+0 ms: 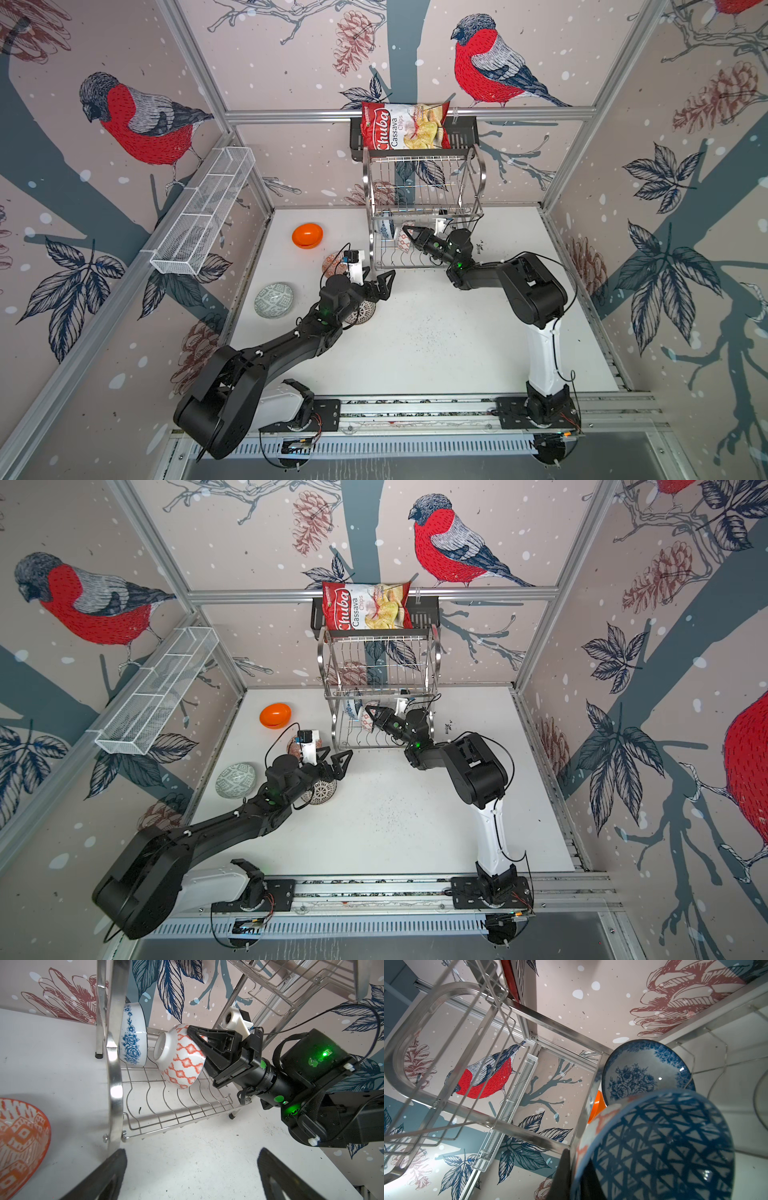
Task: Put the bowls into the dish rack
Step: 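Push the blue bowl on edge against the floral bowl with the right gripper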
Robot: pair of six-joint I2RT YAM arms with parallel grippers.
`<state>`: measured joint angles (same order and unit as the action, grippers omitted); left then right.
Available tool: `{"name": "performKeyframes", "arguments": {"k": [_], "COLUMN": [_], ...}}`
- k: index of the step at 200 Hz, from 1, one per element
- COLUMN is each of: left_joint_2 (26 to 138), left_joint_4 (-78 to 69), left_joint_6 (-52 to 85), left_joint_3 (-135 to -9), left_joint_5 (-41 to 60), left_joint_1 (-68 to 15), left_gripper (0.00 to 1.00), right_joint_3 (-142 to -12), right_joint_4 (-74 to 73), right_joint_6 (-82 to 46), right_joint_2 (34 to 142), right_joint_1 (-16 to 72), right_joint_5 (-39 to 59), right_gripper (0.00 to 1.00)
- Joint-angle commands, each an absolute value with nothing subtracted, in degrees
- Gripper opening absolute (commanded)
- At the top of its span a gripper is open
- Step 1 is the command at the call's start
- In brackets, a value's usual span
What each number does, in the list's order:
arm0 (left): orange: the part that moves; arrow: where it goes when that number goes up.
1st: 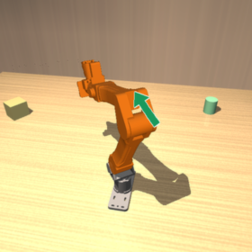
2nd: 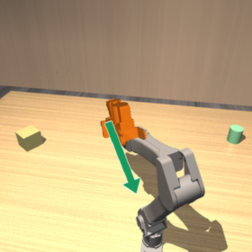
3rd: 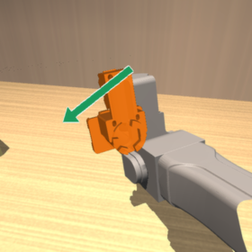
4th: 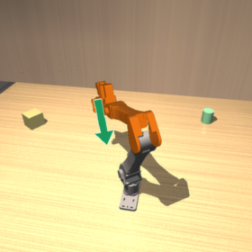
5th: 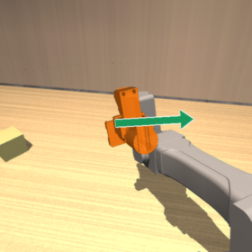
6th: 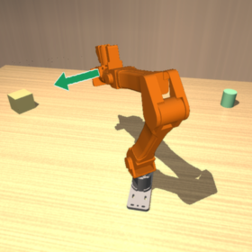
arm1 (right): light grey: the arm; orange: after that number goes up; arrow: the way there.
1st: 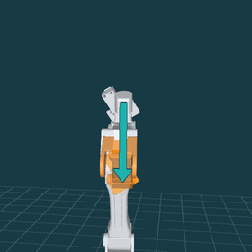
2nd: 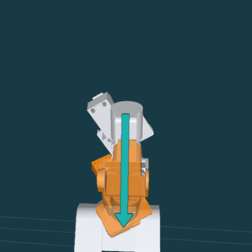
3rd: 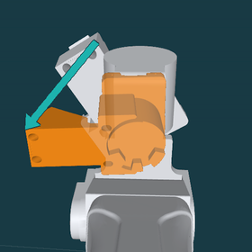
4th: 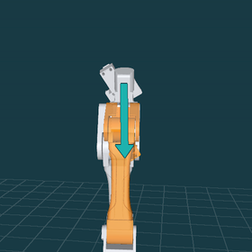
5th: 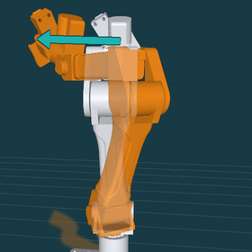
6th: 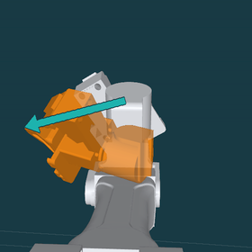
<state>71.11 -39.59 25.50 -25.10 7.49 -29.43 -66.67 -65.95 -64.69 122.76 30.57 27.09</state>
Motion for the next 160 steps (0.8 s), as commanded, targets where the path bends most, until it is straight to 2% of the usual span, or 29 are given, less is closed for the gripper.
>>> {"name": "performKeyframes", "arguments": {"k": [1, 160], "left_joint_2": [71.1, 71.1], "left_joint_4": [-41.4, -40.8], "left_joint_6": [25.6, 25.3], "left_joint_3": [-25.4, -25.5], "left_joint_5": [8.1, 7.5], "left_joint_1": [-29.3, -29.4], "left_gripper": [0.98, 0.98], "right_joint_3": [-67.4, -75.0], "right_joint_4": [-70.6, -66.5], "right_joint_6": [-65.4, -62.4], "right_joint_2": [123.4, 128.0], "right_joint_1": [30.4, 29.3], "right_joint_5": [26.8, 28.9], "right_gripper": [0.00, 0.00]}}
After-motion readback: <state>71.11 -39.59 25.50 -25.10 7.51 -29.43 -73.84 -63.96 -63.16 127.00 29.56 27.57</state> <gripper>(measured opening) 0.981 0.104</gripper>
